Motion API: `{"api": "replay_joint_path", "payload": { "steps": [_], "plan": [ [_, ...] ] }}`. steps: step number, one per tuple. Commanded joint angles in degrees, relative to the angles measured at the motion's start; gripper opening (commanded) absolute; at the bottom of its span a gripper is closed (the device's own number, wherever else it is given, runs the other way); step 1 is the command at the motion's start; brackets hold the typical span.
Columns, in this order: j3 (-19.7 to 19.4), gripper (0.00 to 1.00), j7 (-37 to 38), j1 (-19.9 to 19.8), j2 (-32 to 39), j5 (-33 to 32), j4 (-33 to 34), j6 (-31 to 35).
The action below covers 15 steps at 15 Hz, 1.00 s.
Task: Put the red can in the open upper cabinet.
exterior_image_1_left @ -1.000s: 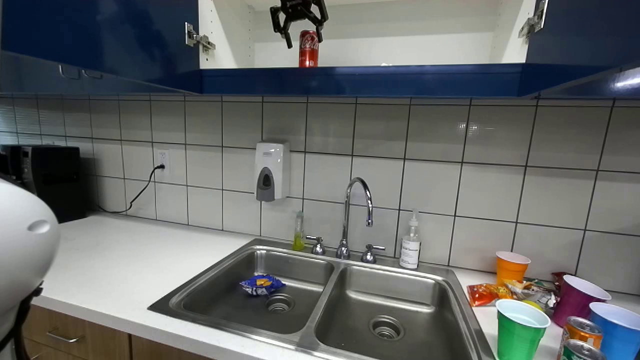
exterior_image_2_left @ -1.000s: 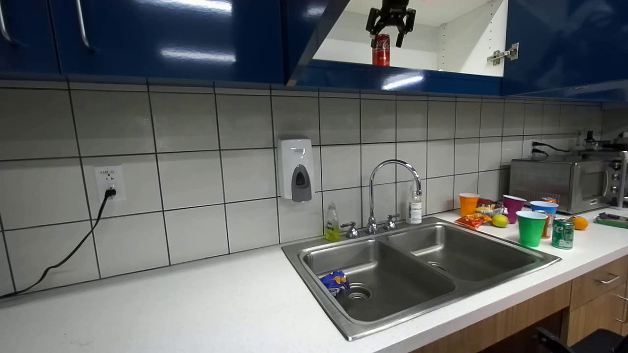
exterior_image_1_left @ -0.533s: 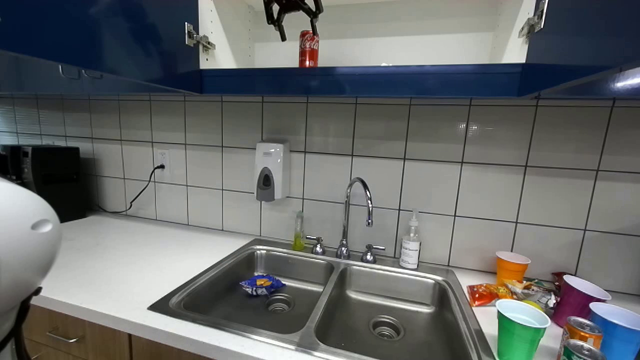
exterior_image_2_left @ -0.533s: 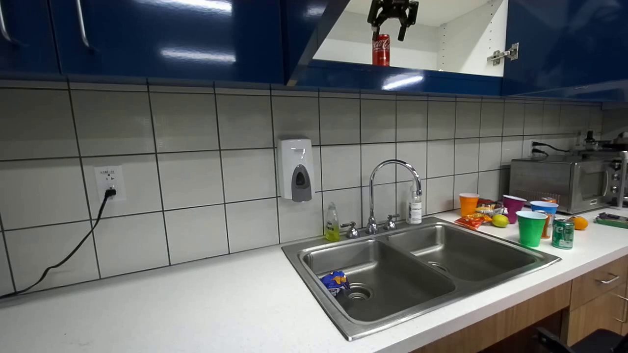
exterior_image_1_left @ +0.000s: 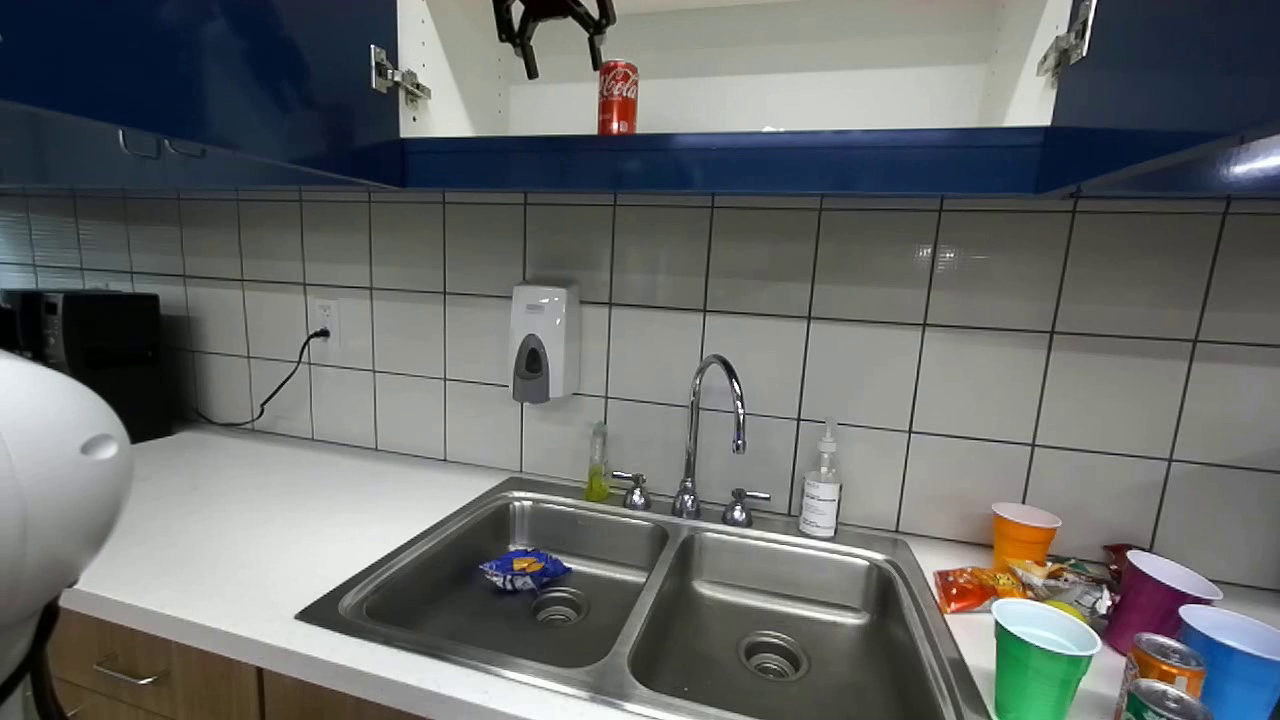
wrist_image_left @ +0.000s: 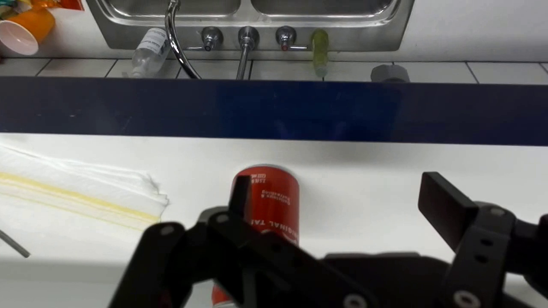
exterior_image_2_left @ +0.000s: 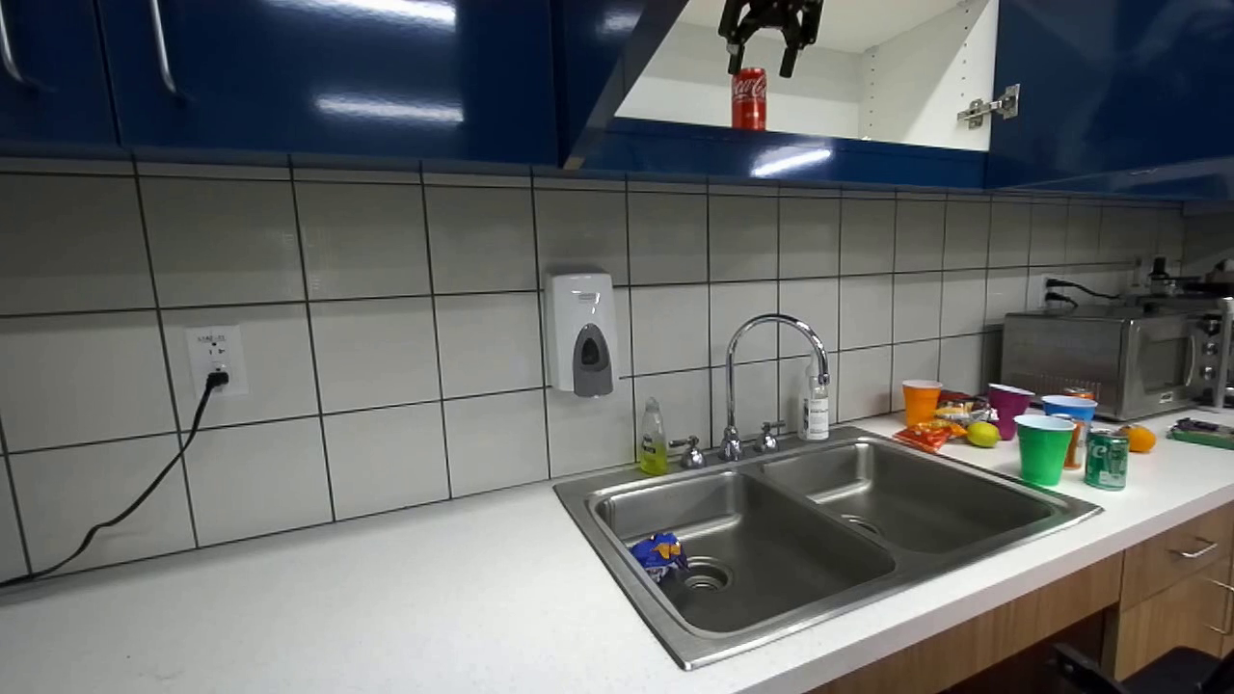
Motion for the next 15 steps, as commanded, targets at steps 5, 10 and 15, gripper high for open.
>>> {"api": "replay_joint_path", "payload": {
  "steps": [5,10,15],
  "plan": [
    [2.1,1.0,3.9,1.6,-12.9,-0.6,-18.3,2.0],
    [5.2,1.0,4.6,-0.9,-19.6,1.0,-28.1,2.4],
    [6.4,1.0,5.5,-1.1,-25.3,2.7,-37.3,3.6]
  ]
}}
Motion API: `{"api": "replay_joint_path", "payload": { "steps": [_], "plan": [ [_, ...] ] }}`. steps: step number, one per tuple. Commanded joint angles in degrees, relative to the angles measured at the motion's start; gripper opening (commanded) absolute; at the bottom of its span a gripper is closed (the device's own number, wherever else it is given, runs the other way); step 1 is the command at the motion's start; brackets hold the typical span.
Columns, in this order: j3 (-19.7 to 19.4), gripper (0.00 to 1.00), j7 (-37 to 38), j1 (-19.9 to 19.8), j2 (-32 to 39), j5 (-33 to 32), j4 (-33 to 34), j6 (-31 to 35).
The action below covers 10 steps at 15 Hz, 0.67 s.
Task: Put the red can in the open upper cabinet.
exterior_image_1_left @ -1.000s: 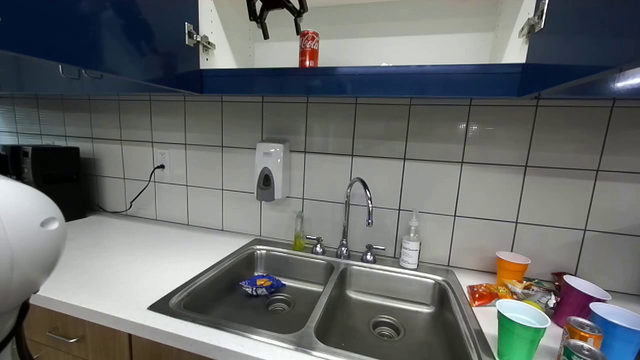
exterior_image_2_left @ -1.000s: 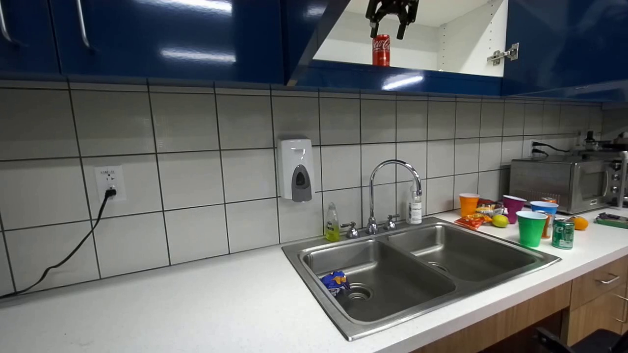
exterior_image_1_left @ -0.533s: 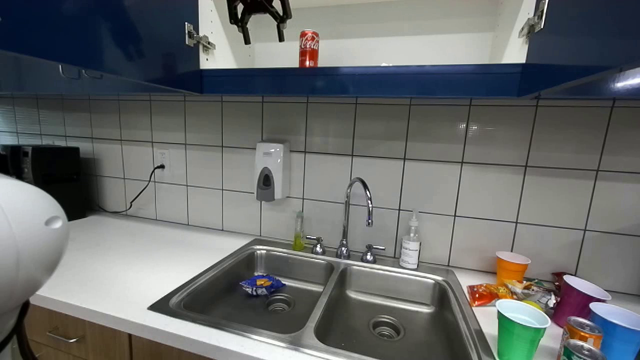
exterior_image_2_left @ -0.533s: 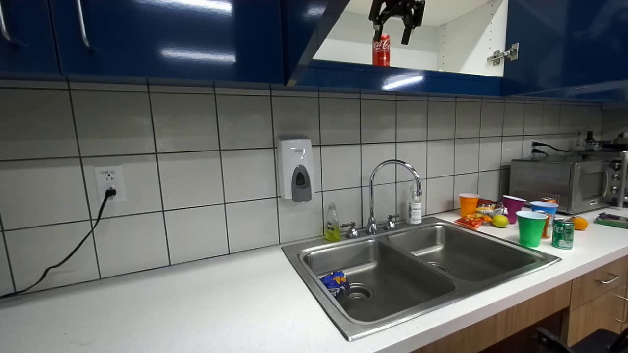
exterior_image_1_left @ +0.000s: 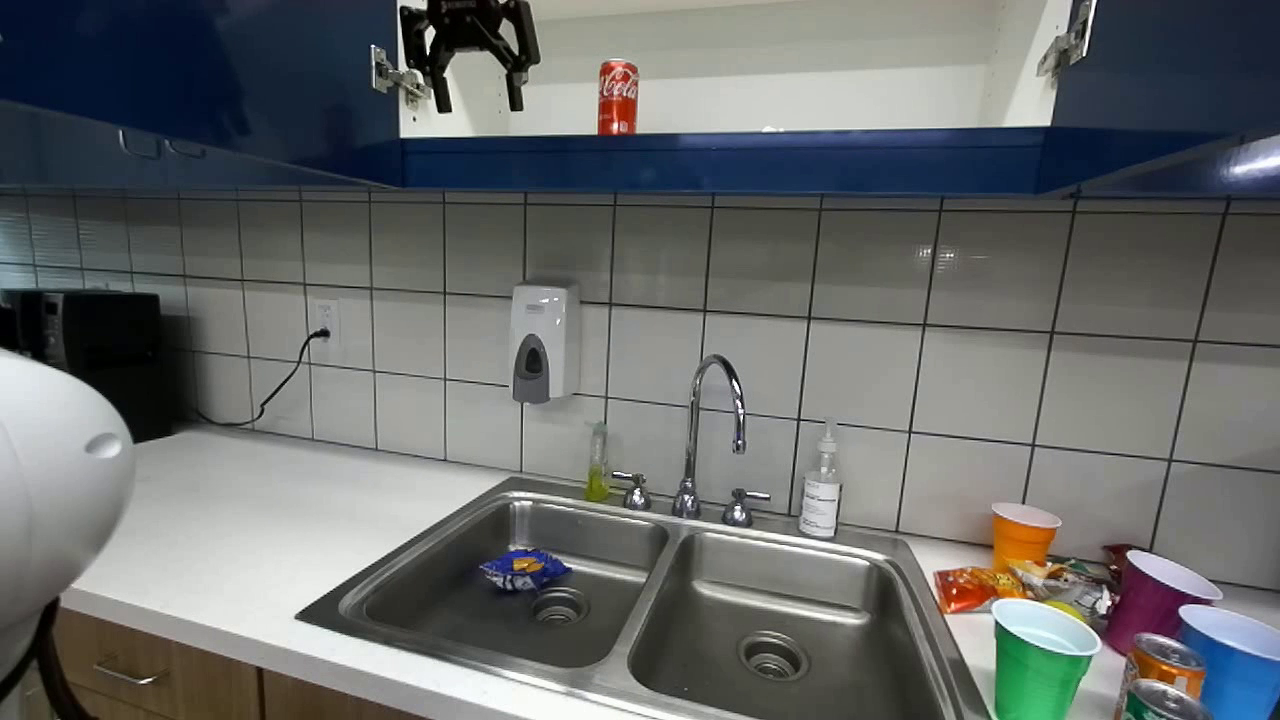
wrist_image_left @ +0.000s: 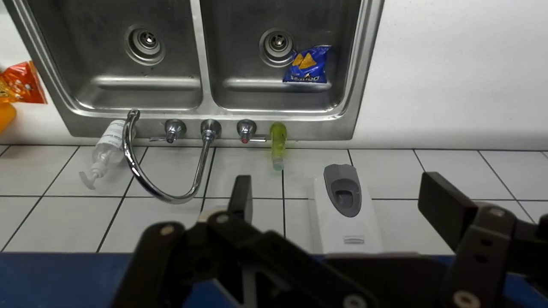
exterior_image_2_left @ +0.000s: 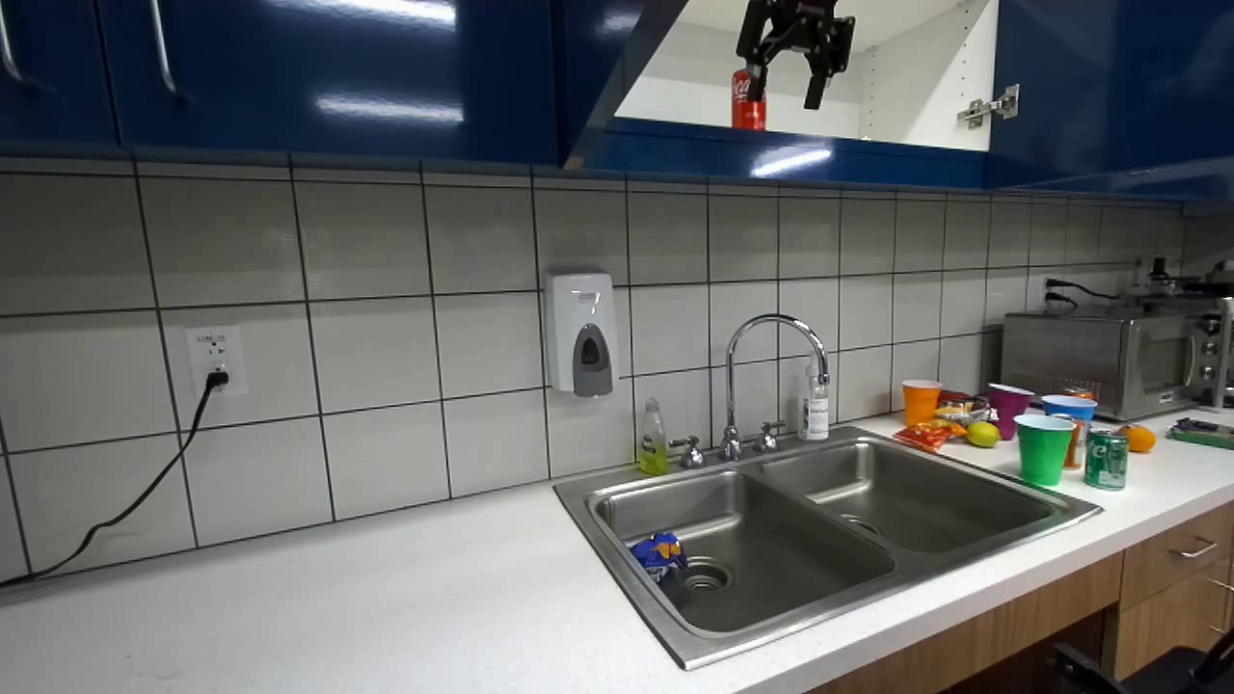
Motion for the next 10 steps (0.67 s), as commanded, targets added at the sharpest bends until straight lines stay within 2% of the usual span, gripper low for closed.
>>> {"api": "replay_joint_path", "payload": {
  "steps": [1,10],
  "plan": [
    [1.7,1.0,1.4,-1.7,-5.2,2.4,-8.1,2.6],
    [2.6,1.0,2.1,-1.8,-11.3,4.2,-22.4,6.5]
  ]
}}
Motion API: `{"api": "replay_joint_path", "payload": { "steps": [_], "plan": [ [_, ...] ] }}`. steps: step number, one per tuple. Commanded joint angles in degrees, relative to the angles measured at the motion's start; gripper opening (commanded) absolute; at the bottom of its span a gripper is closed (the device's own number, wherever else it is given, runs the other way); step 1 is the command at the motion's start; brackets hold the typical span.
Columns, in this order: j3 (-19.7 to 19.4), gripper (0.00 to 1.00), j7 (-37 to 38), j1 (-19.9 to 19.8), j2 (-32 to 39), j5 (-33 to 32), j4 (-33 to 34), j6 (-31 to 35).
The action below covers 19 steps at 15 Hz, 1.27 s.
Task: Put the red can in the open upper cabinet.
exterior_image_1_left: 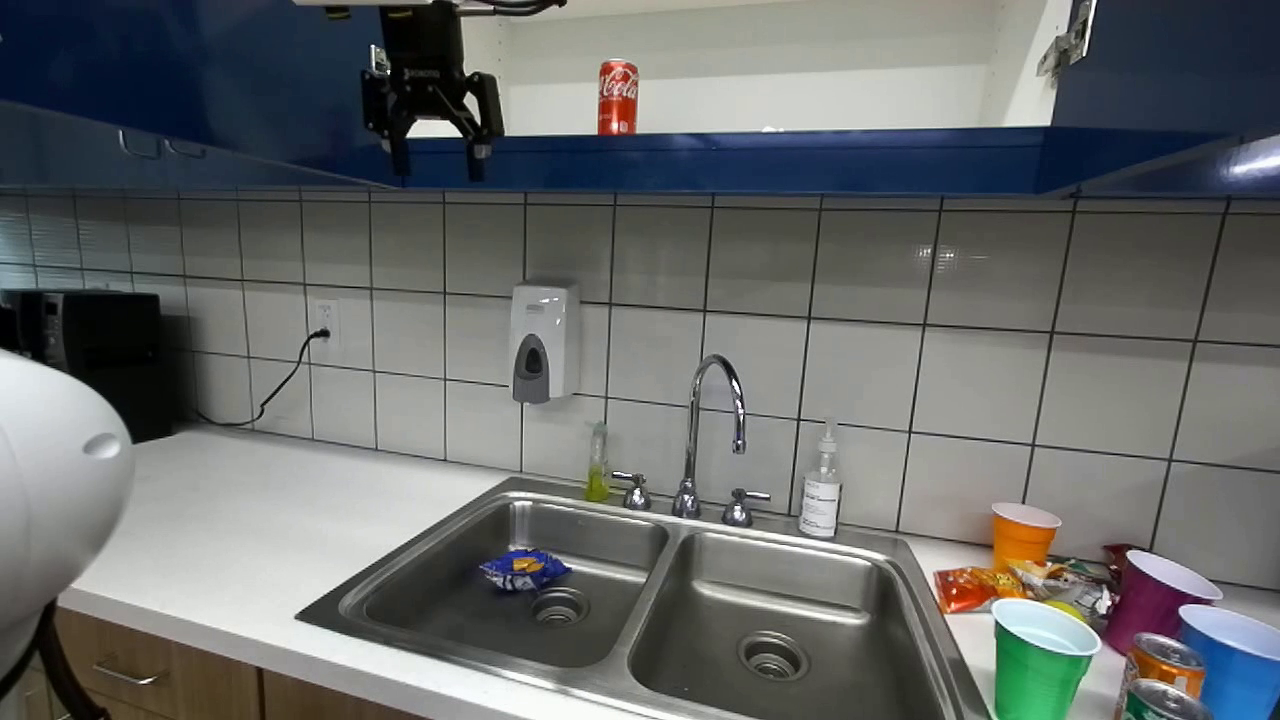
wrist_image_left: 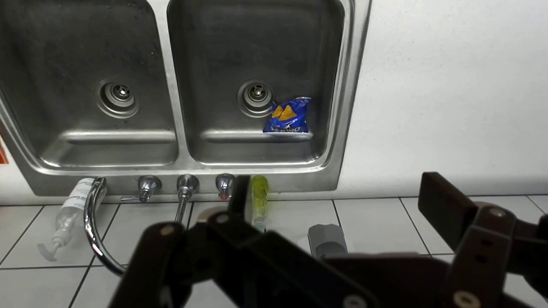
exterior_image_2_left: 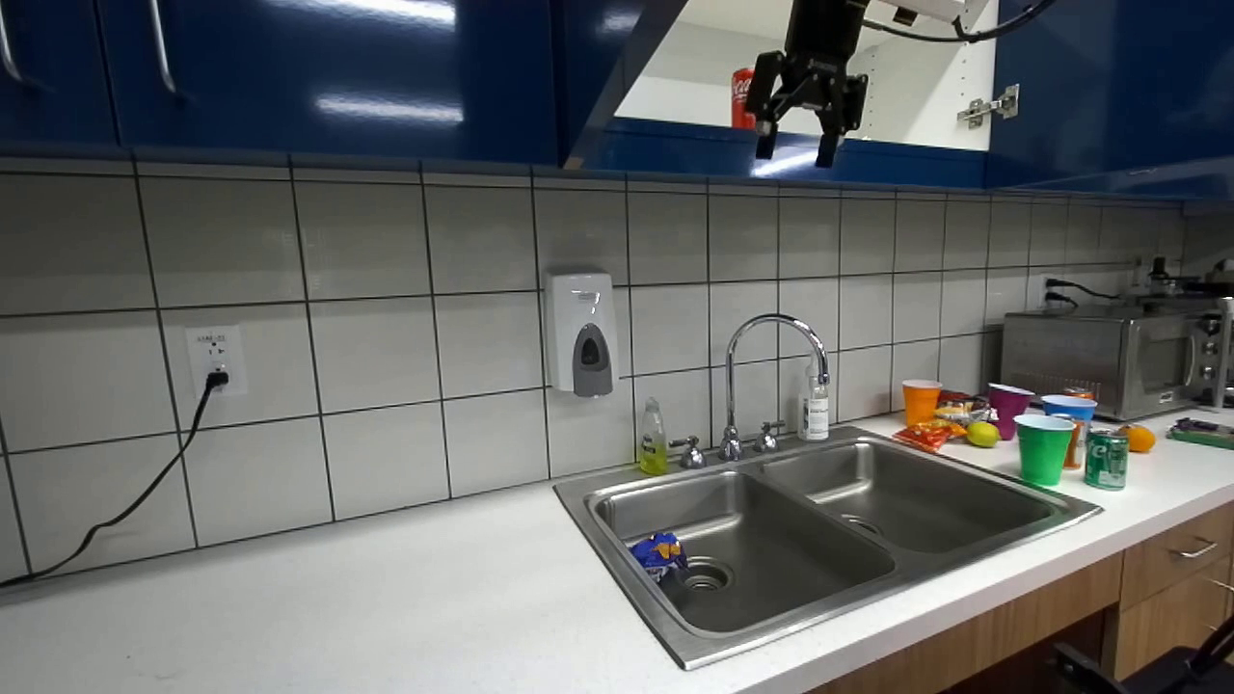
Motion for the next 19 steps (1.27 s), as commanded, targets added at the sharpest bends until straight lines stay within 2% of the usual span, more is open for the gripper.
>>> {"api": "replay_joint_path", "payload": {
  "steps": [1,10,11,19],
  "plan": [
    [1.5,1.0,1.2,-1.6,-3.7,1.5,-6.4,2.5],
    [1.3,1.0,0.1,-1.1,-6.1,4.5,-15.6,4.1],
    [1.1,1.0,-0.4,-1.3,-4.4,3.8,-12.9,2.3],
    [1.2,1.0,-0.4,-1.2,-4.7,4.2,-14.5,3.2]
  ]
}}
